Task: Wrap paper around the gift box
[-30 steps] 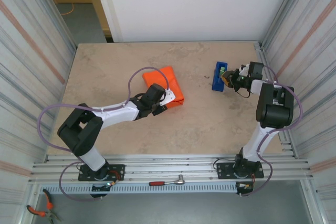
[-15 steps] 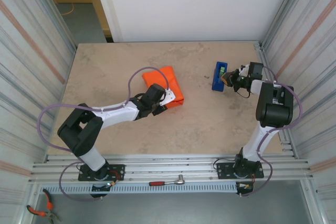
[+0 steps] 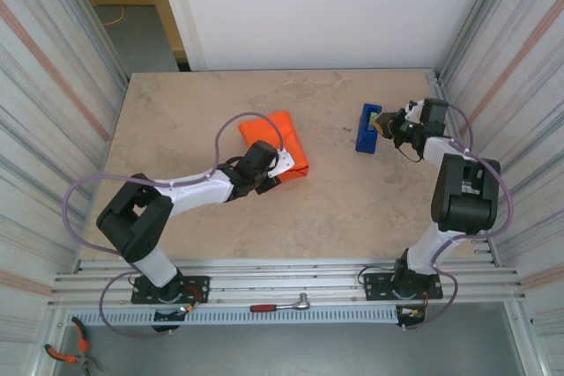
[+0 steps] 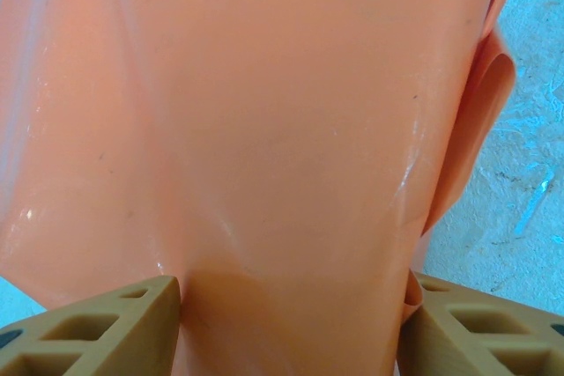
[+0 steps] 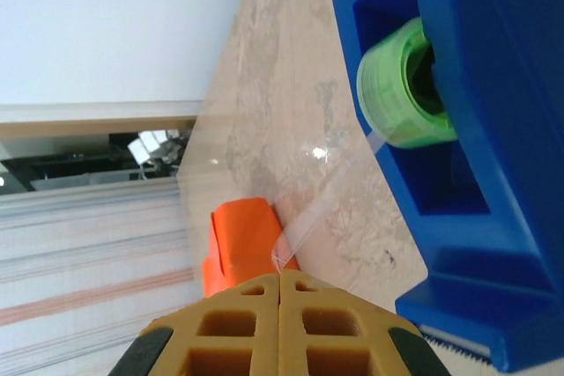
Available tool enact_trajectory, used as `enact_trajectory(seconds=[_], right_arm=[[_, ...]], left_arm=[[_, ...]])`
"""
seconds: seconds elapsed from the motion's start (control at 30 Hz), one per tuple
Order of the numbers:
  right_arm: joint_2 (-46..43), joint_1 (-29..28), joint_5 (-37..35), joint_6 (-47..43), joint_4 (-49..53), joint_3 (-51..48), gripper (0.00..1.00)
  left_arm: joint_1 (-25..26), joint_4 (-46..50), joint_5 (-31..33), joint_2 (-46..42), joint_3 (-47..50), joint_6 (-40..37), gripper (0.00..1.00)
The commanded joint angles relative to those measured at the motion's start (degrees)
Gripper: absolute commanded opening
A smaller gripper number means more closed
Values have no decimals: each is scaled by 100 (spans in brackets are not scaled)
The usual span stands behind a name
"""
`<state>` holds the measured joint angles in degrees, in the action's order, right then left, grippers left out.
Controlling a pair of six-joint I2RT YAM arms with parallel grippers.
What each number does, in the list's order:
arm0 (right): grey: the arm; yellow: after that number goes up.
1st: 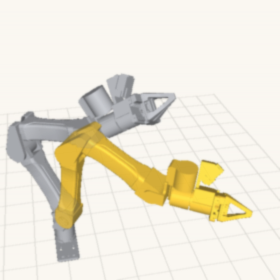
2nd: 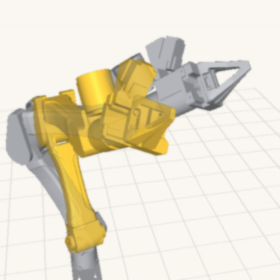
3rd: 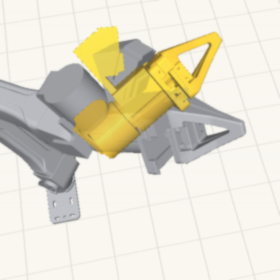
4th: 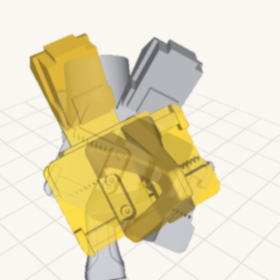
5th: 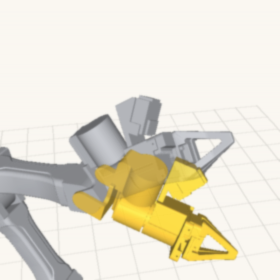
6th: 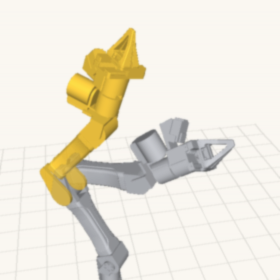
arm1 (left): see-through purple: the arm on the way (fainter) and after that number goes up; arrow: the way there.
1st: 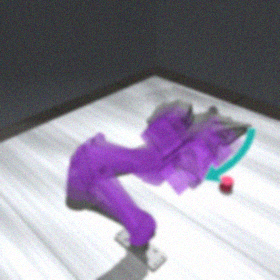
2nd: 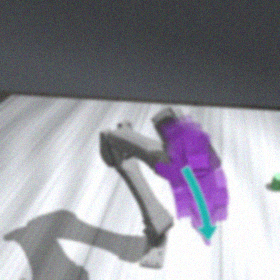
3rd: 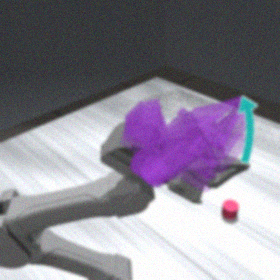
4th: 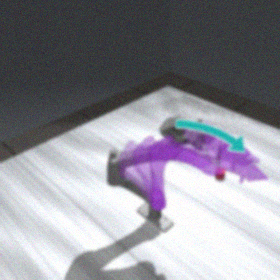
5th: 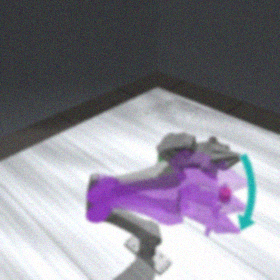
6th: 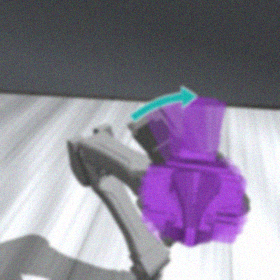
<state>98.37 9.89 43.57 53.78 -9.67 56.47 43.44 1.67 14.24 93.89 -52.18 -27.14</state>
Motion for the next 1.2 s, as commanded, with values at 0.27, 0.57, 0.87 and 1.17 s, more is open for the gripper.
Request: enact_trajectory(seconds=[0.27,0.57,0.87,1.17], right_arm=[[-647,-232,-302,300,-44,-836,0],[-565,-214,-438,299,-152,-1185,0],[-136,-152,-591,334,-410,-1422,0],[539,-128,-598,637,-1012,-1577,0]], left_arm=[[-29,307,-40,139,-64,77,62],[-29,306,-43,138,-68,77,62],[-29,311,-38,139,-64,77,62],[-32,316,-43,145,-70,77,62]])
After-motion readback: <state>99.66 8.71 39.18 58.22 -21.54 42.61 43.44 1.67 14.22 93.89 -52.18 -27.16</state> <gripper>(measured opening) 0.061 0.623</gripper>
